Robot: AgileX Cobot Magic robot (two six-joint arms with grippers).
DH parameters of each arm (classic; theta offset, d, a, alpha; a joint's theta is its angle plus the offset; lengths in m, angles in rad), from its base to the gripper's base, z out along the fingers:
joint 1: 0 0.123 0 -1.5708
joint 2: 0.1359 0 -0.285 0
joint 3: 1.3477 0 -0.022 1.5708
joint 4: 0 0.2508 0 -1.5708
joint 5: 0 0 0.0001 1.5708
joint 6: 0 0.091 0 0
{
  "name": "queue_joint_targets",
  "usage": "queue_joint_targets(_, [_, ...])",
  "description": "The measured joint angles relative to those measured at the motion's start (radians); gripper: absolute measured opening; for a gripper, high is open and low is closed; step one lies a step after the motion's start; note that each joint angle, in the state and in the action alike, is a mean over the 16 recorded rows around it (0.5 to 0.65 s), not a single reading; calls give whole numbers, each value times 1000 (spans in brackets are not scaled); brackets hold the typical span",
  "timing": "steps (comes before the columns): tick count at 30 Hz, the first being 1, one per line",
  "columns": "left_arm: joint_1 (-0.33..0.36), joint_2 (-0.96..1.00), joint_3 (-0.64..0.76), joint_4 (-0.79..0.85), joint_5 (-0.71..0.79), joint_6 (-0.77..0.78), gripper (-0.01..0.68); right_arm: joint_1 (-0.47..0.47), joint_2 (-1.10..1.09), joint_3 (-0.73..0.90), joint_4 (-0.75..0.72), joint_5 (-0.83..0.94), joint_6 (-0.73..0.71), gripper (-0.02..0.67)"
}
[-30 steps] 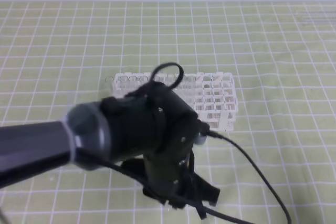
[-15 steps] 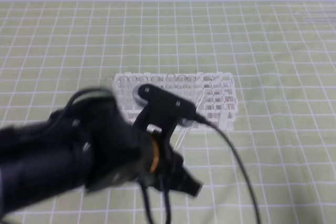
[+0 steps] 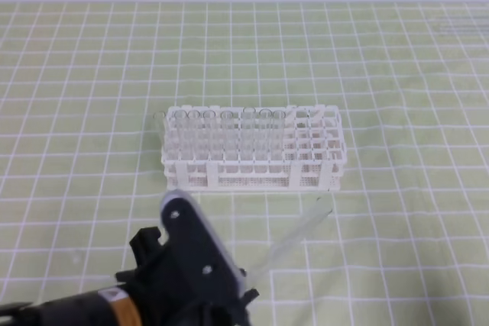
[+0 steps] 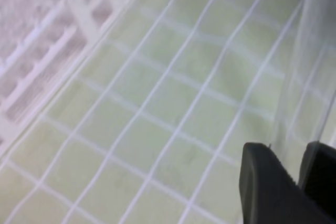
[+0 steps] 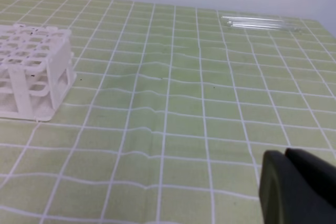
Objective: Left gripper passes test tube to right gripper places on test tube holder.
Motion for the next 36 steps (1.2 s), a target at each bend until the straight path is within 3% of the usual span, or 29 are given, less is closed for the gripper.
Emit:
queue_joint_targets(6, [-3, -70, 54, 8, -56, -4, 135, 0, 0, 0, 0, 0, 0, -18])
queue_joint_targets(36, [-3, -86, 65, 45, -30, -8, 135, 0, 0, 0, 15, -10, 0, -18])
